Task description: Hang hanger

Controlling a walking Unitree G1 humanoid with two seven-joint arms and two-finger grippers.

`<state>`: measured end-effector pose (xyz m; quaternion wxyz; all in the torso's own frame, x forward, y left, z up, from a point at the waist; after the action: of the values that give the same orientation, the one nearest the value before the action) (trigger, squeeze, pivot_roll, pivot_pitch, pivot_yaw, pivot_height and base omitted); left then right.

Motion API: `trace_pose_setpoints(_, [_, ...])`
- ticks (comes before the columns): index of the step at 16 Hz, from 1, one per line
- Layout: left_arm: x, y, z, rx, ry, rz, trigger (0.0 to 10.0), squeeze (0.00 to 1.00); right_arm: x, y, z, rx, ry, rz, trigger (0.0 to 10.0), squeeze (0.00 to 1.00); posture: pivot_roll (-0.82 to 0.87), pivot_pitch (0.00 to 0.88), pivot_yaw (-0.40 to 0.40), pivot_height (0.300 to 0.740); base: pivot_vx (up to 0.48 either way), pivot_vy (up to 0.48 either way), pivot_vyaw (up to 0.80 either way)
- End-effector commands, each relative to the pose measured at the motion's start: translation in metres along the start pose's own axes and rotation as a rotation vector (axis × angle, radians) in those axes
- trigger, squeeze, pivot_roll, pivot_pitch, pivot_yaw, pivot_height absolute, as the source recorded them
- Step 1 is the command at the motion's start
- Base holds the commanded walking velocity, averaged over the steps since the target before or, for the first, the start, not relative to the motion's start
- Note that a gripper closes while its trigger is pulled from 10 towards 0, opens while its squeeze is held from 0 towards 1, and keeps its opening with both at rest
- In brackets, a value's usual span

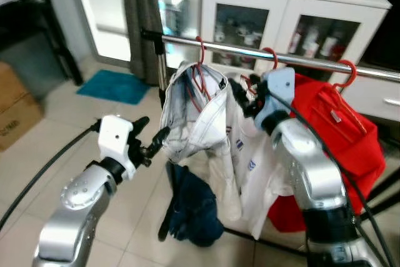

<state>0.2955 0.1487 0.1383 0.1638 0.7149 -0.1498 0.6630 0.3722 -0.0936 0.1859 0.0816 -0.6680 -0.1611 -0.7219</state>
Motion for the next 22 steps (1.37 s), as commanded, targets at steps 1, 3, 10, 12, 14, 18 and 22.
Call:
trace_pose_setpoints(1, [0.004,0.004,0.001,-0.033,0.006,0.011,10.0,0.00,-0.010,0.007,0.002,-0.021,-0.040,-0.013,10.0,1.00,-0.01,0.000,0.005,0.727,0.000,0.000,0.00])
trace_pose_setpoints(3, [0.001,0.006,0.000,-0.054,-0.011,0.033,10.0,0.00,-0.022,0.016,0.016,-0.043,-0.103,-0.039,10.0,1.00,0.00,0.000,0.005,0.727,0.000,0.000,0.00])
trace_pose_setpoints(10, [-0.004,0.027,-0.012,-0.253,-0.098,0.036,10.0,0.00,-0.043,0.070,0.040,-0.237,-0.275,-0.134,10.0,1.00,0.01,0.000,-0.013,0.727,0.000,0.000,0.00])
trace_pose_setpoints(12, [-0.007,0.031,-0.016,-0.296,-0.121,0.035,10.0,0.00,-0.045,0.081,0.045,-0.257,-0.295,-0.081,10.0,0.79,0.01,0.000,-0.005,0.727,0.000,0.000,0.00])
trace_pose_setpoints(14, [-0.008,0.032,-0.017,-0.313,-0.132,0.040,10.0,0.00,-0.050,0.076,0.049,-0.193,-0.325,0.010,10.0,0.00,0.01,0.000,-0.005,0.727,0.000,0.000,0.00])
trace_pose_setpoints(18, [-0.009,0.034,-0.018,-0.330,-0.144,0.043,10.0,0.00,-0.056,0.082,0.047,-0.176,-0.373,0.132,2.3,0.00,0.01,0.000,-0.001,0.727,0.000,0.000,0.00])
trace_pose_setpoints(22, [-0.010,0.034,-0.019,-0.340,-0.156,0.046,10.0,0.00,-0.059,0.085,0.046,-0.145,-0.402,0.162,0.0,0.00,0.00,0.000,0.007,0.727,0.000,0.000,0.00])
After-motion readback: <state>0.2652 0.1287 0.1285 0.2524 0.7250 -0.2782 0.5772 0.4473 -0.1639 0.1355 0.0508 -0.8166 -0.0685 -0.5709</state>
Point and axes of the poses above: a point about 5 cm out from each wrist's last joint towards the gripper, its own z axis pointing out of the wrist towards the gripper, its own x axis along the axis of the wrist's last joint, y = z × x, the point moved 5 cm from there along z, pointing out of the wrist towards the gripper, and after that the axes turned 4 degrees about -z, right-handed, at the moved point
